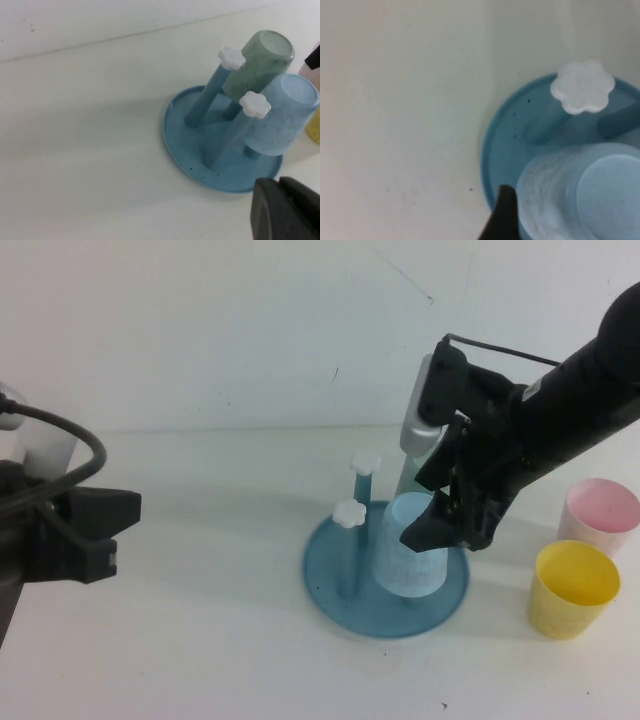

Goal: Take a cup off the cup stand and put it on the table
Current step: Pick up the cup from the rack

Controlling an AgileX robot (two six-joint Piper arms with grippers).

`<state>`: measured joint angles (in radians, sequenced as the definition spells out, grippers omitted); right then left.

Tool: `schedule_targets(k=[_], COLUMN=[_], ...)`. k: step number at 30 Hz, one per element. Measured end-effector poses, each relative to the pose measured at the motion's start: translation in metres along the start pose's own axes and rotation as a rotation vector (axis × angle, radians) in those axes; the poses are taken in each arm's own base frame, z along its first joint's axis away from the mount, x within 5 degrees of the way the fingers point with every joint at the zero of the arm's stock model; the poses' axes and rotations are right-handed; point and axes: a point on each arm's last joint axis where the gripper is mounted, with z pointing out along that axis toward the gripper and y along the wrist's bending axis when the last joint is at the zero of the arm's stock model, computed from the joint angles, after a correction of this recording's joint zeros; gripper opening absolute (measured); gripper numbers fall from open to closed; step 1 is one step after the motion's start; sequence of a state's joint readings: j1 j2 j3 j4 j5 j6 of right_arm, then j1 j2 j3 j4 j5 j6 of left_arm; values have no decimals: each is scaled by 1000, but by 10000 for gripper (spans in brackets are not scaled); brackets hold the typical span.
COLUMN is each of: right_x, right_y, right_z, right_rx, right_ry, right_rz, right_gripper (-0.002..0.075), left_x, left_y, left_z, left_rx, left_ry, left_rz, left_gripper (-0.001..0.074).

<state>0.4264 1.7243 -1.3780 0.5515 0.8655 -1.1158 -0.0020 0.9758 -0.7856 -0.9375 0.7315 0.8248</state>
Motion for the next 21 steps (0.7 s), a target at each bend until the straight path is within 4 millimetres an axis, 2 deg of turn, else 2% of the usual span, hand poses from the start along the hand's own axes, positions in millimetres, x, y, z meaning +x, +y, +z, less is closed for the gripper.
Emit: schedule_targets(k=[5,14,19,21], right_x=[2,9,11,11], right_y=[-11,-20,-22,-23], right_z=[15,35,42,42], right_rx=[-6,-8,-7,-4], right_ry=[47,71,77,75], right_rz=[2,17,31,32], right_gripper=[618,616,557,558], left_x=[-2,-2,-2,-2], left_y=[-1,-1,-1,-1], left_z=[0,0,0,0], left_rx=[8,11,12,12], left_ry=[-18,-25,-25,-25], left_rz=[3,6,5,5], left_gripper=[-3,-3,-3,-3])
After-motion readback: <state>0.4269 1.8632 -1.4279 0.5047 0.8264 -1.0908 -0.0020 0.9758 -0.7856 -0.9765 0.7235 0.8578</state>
